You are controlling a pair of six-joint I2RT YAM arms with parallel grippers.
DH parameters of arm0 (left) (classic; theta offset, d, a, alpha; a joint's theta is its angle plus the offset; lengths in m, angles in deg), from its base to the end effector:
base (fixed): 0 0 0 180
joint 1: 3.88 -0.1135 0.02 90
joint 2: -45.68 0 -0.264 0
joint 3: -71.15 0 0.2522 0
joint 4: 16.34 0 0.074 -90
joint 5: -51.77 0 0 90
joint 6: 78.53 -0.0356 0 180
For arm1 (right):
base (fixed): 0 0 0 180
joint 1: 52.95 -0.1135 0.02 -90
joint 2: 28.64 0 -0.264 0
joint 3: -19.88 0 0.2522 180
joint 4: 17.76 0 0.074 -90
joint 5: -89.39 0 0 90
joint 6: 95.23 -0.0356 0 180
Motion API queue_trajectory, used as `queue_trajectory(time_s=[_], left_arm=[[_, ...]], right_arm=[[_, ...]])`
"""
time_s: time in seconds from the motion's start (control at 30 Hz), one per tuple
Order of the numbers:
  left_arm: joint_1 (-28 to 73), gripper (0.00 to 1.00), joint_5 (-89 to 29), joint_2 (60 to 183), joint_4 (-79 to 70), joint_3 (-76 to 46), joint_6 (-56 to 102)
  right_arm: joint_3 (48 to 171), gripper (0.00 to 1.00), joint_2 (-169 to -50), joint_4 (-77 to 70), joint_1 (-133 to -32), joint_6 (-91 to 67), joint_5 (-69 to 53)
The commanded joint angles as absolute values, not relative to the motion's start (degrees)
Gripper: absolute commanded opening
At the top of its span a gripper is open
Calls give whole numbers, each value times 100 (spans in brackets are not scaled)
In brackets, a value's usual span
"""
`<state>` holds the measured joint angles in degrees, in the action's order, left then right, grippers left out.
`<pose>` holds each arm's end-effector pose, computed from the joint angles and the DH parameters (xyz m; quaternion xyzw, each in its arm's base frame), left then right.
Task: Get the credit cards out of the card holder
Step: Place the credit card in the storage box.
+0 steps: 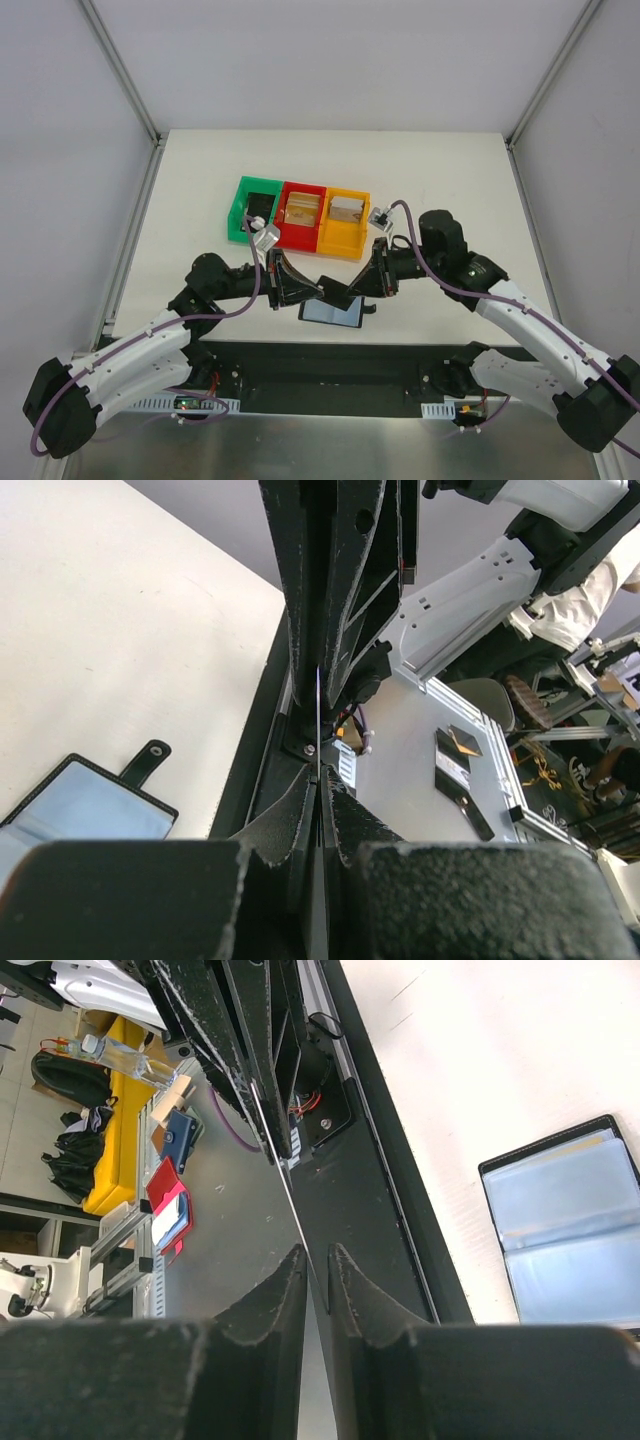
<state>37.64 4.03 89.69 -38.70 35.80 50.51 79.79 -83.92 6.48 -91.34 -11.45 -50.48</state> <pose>0.1166 -0.1352 0.2827 0.2959 0.5699 -0.6441 0.4156 0.1495 0.1532 0.3183 -0.4388 0.6447 0.5171 0.3528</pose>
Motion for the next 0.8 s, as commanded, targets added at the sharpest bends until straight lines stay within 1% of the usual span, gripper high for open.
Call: queue_trajectory(time_s=[0.0, 0.07, 0.17, 0.2, 0.23, 0.27, 0.3, 0.33, 0.4, 0.43, 0.47, 0.53, 0.57, 0.63, 0.77], left_arm=[[3699, 0, 256, 8831, -3985, 3576, 4988], [3699, 0, 177, 8796, -3976, 3594, 4987], [3699, 0, 132, 8830, -3985, 3638, 4996], [3699, 0, 132, 8831, -4011, 3655, 5022], [3699, 0, 150, 8865, -4029, 3656, 5040], [3699, 4, 141, 8883, -4029, 3664, 5040], [3699, 12, 124, 8892, -4020, 3656, 5049], [3699, 24, 98, 8875, -4020, 3673, 5049], [3699, 56, 1, 8796, -3907, 3664, 5005], [3699, 67, -112, 8735, -3714, 3612, 4962], [3699, 75, -244, 8603, -3382, 3516, 4865], [3690, 85, -569, 8235, -2557, 3279, 4628], [3690, 99, -806, 7981, -2169, 3156, 4497], [3690, 99, -1306, 7524, -1169, 2892, 4250], [3690, 99, -3010, 6732, 196, 2566, 4056]], right_arm=[[8057, 15, -8278, 409, -9127, -1174, -5202], [8048, 13, -8260, 409, -9127, -1174, -5203], [8066, 3, -8260, 400, -9127, -1182, -5229], [8066, 1, -8278, 400, -9127, -1182, -5246], [8075, 1, -8278, 400, -9127, -1200, -5255], [8101, 1, -8295, 400, -9127, -1200, -5255], [8118, 1, -8304, 400, -9127, -1191, -5247], [8145, 1, -8339, 400, -9136, -1209, -5264], [8224, 1, -8365, 417, -9127, -1218, -5220], [8259, 1, -8392, 452, -9118, -1209, -5177], [8303, 1, -8401, 505, -9101, -1183, -5115], [8417, 1, -8445, 628, -9057, -1130, -4949], [8478, 1, -8488, 698, -9022, -1078, -4835], [8706, 0, -8646, 908, -9004, -894, -4632], [9715, 0, -9401, 1489, -9022, -155, -3807]])
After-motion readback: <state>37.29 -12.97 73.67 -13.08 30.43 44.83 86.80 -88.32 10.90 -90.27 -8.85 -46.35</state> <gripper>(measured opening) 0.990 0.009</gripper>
